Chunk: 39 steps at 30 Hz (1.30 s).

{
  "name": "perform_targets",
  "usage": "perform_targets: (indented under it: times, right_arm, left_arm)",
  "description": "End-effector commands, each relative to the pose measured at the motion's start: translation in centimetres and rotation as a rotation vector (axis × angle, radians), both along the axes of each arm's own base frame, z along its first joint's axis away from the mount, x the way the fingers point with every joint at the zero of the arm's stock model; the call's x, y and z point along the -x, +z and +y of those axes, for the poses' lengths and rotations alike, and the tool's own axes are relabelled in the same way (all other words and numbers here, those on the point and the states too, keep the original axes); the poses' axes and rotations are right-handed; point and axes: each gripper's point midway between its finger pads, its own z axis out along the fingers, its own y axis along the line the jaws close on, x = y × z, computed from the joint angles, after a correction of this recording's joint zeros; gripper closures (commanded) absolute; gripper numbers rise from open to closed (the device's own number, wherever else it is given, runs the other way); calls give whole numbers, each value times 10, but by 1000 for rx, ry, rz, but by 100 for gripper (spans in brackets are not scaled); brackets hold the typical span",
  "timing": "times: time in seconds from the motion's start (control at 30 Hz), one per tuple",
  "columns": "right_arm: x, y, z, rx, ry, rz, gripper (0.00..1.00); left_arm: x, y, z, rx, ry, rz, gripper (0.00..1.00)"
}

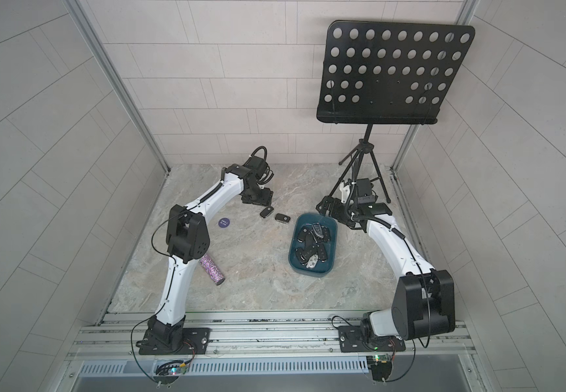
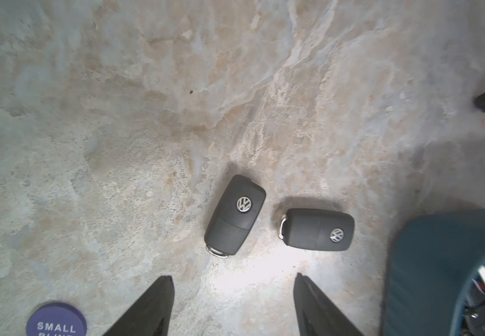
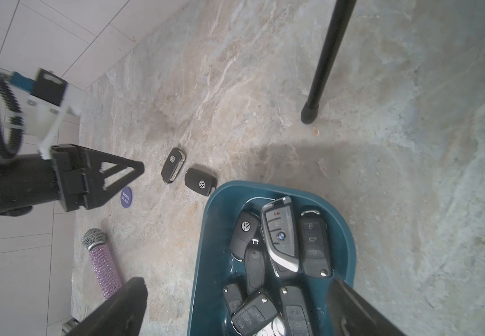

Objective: Place the car key into the storage box
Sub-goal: Pick up the car key from the center of the board.

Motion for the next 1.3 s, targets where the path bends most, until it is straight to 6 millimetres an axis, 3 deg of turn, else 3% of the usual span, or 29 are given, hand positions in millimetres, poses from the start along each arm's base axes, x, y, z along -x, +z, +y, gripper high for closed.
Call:
perform_targets:
  times: [0.0,0.4,0.67,0.77,1.0,1.27]
  right_arm:
    - [-3,1,2,13,29,6,0]
    - [-7,-5,3,23,41,34,0]
    - [-4,-6,-1,39,27,39,0]
    - [-3,-7,-1,37,25,47,0]
    - [0,-8,-1,36,22,54,0]
    - [2,-9,1,28,31,54,0]
  left_arm:
    - [-6,-14,-1,-15,-32,9,27]
    - [-10,-51,4,-69,-29,45,25]
    - [-8,-70,-3,-48,-38,82,28]
    - [-9,-73,-2,-53,-34,84,33]
    - [-8,-77,-3,-49,-32,94,58]
    - [-5,-77,-1,-62,-29,95,68]
